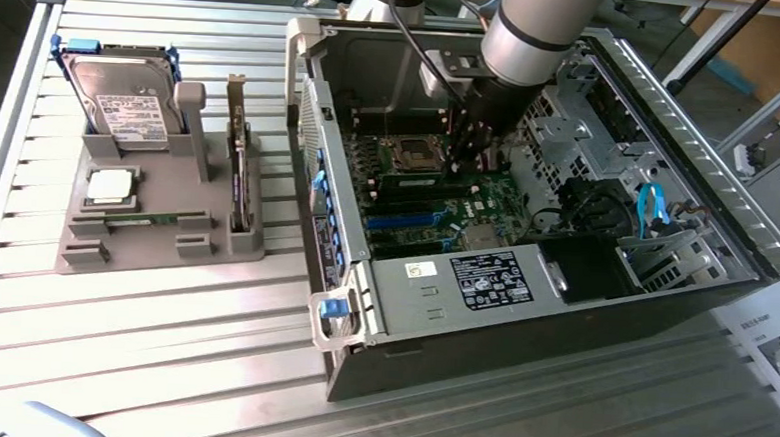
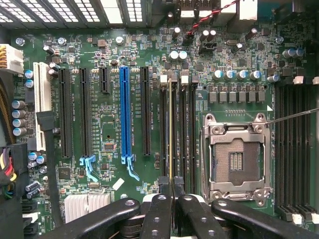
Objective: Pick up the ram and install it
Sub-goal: 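Insert the ram into the slot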
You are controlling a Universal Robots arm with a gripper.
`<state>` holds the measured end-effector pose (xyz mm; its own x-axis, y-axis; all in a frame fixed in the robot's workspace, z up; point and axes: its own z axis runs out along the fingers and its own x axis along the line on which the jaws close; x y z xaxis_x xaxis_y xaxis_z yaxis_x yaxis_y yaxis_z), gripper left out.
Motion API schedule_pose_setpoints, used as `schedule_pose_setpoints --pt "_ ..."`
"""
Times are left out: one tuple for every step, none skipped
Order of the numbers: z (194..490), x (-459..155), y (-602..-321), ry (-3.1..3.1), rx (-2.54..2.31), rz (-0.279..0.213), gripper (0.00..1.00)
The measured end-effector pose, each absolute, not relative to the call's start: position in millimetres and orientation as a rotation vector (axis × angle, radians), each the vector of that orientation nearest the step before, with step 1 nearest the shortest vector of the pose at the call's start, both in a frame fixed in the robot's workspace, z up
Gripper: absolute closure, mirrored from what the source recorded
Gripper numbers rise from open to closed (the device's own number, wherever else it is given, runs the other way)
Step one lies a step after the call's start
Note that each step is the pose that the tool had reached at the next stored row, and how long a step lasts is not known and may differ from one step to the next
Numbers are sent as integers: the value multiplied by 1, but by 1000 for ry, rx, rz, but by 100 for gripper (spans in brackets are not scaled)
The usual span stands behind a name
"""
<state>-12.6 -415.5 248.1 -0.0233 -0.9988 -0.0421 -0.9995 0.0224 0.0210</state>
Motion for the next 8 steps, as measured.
schedule_pose_setpoints --pt "248 -13 -416 2235 -2185 69 88" --pt "248 -13 -416 2235 -2185 69 88" --pt "248 -13 -416 2235 -2185 69 88" --pt "248 -13 -416 2235 -2184 70 88" --pt "248 -12 -416 2235 -2184 70 88" --pt "248 -12 -416 2235 -2185 70 88" --pt "248 -12 -416 2235 -2185 70 88" --pt "248 -11 -416 2235 -2185 70 88"
